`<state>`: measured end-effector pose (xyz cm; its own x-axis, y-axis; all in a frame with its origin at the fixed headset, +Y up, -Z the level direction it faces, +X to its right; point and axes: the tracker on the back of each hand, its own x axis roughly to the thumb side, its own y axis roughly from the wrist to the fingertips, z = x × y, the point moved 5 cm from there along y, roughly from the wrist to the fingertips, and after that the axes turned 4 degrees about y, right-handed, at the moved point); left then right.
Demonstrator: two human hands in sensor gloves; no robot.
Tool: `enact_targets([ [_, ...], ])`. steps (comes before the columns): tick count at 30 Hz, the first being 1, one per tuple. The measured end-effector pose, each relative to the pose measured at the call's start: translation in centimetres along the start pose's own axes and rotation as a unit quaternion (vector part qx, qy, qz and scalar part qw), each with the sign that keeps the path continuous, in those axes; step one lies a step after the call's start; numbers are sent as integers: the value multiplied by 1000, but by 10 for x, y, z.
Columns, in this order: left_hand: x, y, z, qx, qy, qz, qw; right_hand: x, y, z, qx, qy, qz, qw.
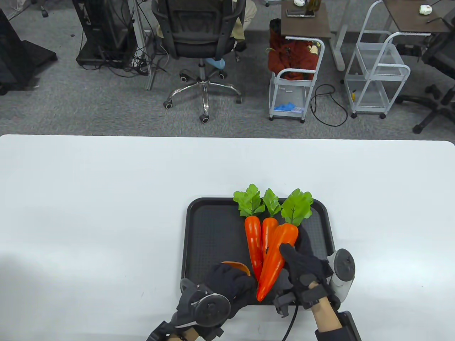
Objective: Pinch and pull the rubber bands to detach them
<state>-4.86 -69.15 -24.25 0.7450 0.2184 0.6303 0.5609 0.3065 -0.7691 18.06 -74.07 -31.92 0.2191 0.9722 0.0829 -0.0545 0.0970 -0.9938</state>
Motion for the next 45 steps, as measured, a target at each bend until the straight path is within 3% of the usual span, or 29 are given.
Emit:
enact_targets([
  [6,-7,10,5,-41,134,15,990,8,-2,-8,-1,-4,-11,1000],
  [18,-1,42,-18,-109,299,13,948,13,-3,-26,-24,19,-19,999],
  [33,5,51,-56,-148,379,-18,913,14,-2,-30,-30,17,-23,999],
  [45,3,51,-64,-161,389,-15,907,14,-2,-32,-35,11,-24,999],
])
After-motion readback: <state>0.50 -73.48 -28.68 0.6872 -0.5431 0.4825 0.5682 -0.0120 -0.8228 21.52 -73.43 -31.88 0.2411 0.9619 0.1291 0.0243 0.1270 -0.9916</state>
